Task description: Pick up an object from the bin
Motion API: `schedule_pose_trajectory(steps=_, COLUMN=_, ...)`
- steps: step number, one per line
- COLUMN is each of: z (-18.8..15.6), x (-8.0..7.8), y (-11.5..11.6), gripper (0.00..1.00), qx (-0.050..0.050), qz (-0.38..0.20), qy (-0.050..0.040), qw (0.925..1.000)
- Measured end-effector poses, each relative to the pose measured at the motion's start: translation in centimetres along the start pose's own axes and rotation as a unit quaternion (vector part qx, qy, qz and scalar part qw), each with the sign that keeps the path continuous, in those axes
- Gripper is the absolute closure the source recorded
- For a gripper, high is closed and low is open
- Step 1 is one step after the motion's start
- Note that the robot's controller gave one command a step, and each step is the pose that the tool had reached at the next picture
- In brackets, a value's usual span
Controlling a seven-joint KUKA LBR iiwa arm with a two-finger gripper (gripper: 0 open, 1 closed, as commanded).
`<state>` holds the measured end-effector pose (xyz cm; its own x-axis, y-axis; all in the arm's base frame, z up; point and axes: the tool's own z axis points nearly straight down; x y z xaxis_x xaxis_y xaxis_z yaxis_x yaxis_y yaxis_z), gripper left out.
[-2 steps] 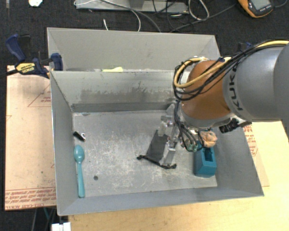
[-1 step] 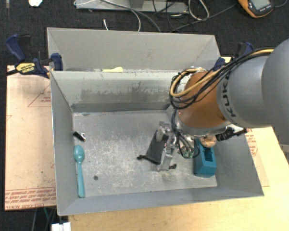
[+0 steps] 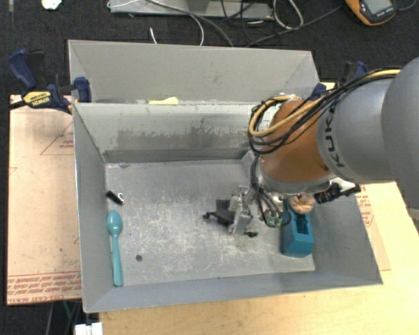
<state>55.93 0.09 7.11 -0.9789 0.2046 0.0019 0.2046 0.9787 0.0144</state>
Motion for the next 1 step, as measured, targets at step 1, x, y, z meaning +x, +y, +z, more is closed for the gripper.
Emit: schedule_pose_trajectory(steps=1, z=0.0, x=0.0, y=0.0, gripper=1.0, qx=0.0, qz=0.0, qy=0.0, qw=1.0)
